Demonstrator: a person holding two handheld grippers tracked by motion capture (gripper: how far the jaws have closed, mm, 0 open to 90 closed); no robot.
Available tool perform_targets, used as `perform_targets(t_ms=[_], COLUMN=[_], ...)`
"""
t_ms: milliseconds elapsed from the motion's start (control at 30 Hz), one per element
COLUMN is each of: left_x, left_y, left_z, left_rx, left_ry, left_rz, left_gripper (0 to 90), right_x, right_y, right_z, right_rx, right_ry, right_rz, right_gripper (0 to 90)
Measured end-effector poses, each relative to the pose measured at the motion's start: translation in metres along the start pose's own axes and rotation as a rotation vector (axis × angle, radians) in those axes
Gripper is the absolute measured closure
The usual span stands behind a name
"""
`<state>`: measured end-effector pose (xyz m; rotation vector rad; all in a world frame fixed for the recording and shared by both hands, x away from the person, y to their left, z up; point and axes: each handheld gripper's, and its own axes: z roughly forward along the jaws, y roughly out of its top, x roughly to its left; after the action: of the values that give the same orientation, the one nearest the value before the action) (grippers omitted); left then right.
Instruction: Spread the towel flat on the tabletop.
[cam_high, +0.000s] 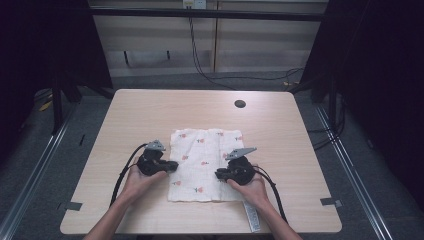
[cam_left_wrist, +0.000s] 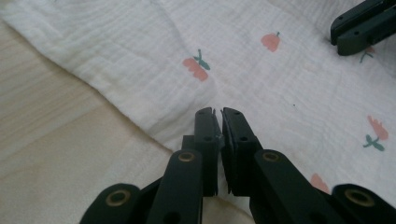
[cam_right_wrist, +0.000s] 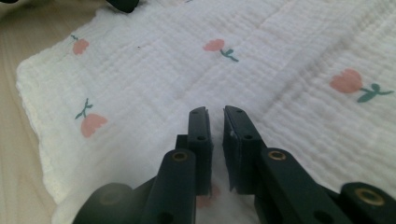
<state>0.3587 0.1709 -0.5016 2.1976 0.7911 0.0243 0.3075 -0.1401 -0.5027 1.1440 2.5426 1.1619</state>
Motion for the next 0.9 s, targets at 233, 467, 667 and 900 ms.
perform_targets(t_ms=[233,467,667,900], left_x=[-0.006,-0.008,-0.007,-0.015], left_y=[-0.007,-0.003,-0.002,0.000], left_z=[-0.007,-0.013,-0.005,-0.001], left_rx=[0.013,-0.023,-0.023,-0.026], left_ry=[-0.032,-0.019,-0.002,-0.020], left_rz=[-0.011,0.004,-0.001,0.016], left_gripper=[80.1,68.2,68.2,67.5], right_x=[-0.001,0.005,0.006,0.008], right_y=[-0.004,-0.010,-0.017,-0.024], right_z=[-0.003,-0.010,-0.017,-0.025], right_rx=[0.009,0.035,0.039,0.049], right_ry=[0.032,0.060,0.080,0.091], right_rz=[0.014,-0.020,-0.005,-0.008], right_gripper=[90.0,90.0,90.0,90.0])
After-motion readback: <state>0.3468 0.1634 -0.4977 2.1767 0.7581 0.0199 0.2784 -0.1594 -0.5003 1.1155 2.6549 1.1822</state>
